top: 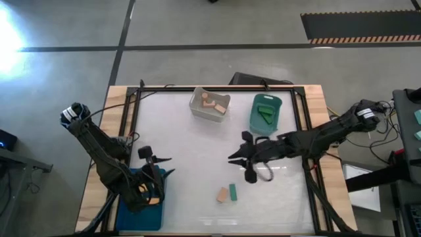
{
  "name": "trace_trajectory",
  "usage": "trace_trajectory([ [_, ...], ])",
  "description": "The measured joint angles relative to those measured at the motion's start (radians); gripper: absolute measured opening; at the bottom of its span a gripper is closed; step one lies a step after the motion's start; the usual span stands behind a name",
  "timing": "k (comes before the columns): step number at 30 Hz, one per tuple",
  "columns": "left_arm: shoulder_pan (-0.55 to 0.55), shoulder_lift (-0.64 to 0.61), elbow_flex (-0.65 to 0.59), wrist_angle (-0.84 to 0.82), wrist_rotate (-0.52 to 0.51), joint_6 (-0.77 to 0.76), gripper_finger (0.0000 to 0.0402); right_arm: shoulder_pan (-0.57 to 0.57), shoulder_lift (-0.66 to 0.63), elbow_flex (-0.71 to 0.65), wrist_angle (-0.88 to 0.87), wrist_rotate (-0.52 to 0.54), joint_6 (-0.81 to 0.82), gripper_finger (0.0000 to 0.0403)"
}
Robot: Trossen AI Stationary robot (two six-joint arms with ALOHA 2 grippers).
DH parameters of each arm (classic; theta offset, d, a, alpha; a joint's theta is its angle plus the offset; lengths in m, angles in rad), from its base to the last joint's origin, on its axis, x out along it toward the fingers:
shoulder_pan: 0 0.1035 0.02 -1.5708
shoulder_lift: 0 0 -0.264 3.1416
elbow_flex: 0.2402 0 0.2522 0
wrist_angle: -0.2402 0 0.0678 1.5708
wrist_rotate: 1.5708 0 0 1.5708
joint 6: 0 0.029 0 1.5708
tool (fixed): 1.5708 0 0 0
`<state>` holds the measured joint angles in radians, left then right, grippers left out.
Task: Sort & place blocks by color
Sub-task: Put the brown block into the gray bin
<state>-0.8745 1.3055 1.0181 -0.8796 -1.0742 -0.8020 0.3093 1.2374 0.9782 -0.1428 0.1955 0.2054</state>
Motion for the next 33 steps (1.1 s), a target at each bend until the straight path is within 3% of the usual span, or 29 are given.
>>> trace_trajectory([
  [10, 0.003, 0.001, -0.011, 0.018, -0.024, -0.002, 0.0178, 0.013, 0.288, 0.287, -0.523, -0.044, -0.121, 0.0058],
  [15, 0.004, 0.001, -0.011, 0.034, -0.025, -0.002, 0.0178, 0.014, 0.419, 0.381, -0.564, -0.194, -0.205, 0.0059],
  [22, 0.004, 0.001, -0.011, 0.033, -0.024, -0.002, 0.0178, 0.013, 0.543, 0.484, -0.576, -0.242, -0.301, 0.0066],
  [29, 0.004, 0.001, -0.011, 0.033, -0.024, -0.002, 0.0178, 0.052, 0.599, 0.527, -0.583, -0.245, -0.469, 0.0138],
  [33, 0.004, 0.001, -0.011, 0.033, -0.024, -0.002, 0.0178, 0.085, 0.632, 0.540, -0.580, -0.174, -0.511, 0.0195],
])
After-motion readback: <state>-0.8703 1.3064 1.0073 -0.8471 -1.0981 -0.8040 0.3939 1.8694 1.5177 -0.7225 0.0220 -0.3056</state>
